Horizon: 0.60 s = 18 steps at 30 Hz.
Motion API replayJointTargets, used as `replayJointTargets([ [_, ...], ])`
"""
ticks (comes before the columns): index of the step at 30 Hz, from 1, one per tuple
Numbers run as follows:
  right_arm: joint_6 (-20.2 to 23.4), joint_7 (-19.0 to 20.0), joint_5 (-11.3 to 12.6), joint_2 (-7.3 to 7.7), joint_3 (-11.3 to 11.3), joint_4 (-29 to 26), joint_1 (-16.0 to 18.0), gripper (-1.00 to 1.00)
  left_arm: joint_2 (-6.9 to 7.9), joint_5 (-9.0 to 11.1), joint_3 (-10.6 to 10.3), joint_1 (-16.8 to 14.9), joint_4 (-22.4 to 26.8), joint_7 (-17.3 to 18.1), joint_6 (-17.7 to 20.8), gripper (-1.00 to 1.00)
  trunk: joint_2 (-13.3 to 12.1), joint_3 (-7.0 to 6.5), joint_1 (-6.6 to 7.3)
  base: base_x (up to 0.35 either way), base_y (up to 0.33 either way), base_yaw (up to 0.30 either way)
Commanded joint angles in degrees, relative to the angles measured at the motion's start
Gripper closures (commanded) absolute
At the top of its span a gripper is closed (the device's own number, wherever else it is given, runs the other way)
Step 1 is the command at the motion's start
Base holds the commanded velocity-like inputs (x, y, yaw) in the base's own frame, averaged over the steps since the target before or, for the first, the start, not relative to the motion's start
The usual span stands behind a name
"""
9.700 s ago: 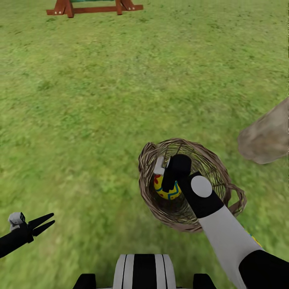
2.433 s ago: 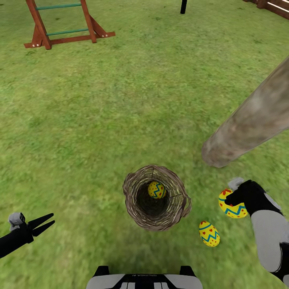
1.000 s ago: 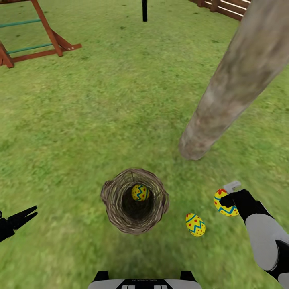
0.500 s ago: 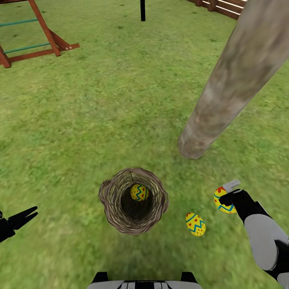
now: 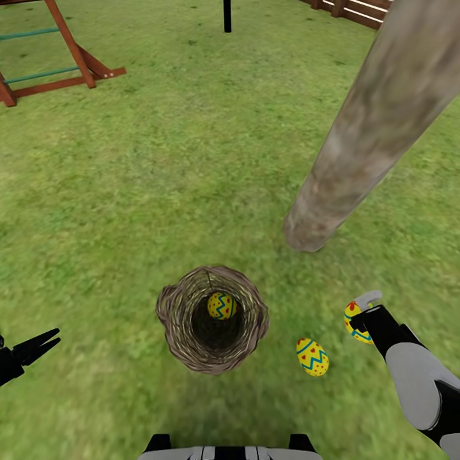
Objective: Take the three Easter eggs out of the wicker basket on the lawn in the garden, then place them on the lawn next to a single tree (choose any tree) so that all three eggs are next to the same tree and none are left in the basket.
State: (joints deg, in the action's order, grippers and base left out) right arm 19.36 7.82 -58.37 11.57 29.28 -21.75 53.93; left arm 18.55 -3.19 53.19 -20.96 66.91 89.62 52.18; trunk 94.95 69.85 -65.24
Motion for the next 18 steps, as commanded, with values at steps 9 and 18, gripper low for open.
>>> replayJointTargets([
  [9,-0.02,0.35,-0.61,-0.06,0.40,-0.10,0.03,1.00,0.00,-0.42,0.07,-0.04,0.04,0.38,0.55,-1.00,3.64,1.65,-1.98,0.000,0.000,0.000],
  [18,-0.02,0.35,-0.61,-0.04,0.43,-0.13,0.03,1.00,-0.09,-0.50,0.07,-0.04,0.02,0.38,0.55,-1.00,7.25,3.26,-3.96,0.000,0.000,0.000],
])
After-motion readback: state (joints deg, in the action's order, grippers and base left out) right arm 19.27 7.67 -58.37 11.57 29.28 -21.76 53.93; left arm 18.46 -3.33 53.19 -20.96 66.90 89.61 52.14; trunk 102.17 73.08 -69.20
